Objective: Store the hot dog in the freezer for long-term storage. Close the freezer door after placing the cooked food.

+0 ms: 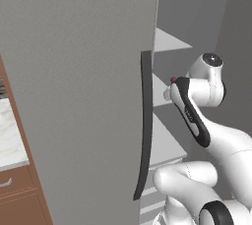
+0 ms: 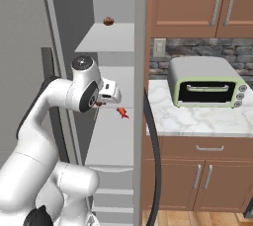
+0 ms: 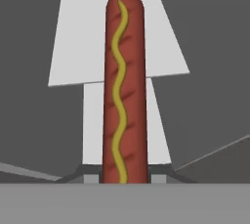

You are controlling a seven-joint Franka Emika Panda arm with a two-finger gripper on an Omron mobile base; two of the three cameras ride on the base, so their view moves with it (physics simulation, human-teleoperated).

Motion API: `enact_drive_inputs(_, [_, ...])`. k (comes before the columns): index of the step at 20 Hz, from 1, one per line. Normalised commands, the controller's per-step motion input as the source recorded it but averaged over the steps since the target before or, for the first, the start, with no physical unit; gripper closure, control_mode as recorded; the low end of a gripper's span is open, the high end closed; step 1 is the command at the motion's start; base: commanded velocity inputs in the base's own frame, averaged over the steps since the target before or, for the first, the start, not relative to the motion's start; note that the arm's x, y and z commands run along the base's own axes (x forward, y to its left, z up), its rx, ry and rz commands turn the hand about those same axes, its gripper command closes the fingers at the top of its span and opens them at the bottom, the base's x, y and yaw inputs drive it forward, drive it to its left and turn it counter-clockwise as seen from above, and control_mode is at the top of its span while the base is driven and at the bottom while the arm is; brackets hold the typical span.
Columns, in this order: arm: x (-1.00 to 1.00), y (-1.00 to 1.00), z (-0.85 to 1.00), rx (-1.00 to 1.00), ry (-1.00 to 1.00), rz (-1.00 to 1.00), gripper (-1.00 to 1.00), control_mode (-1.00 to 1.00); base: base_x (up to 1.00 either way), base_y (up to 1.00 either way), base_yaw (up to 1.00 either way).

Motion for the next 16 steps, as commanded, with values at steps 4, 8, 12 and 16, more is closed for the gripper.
enact_drive_inputs(4, [0.31,0.02,-0.08,0.00,0.00,0.03,1.00,-1.00,0.00,0.00,0.00])
enact_drive_inputs(8, [0.36,0.06,-0.06,0.00,0.00,0.00,1.00,-1.00,0.00,0.00,0.00])
enact_drive_inputs(12, [0.31,0.02,-0.11,0.00,0.00,0.00,1.00,-1.00,0.00,0.00,0.00])
enact_drive_inputs(16, [0.21,0.00,-0.21,0.00,0.00,0.00,1.00,-1.00,0.00,0.00,0.00])
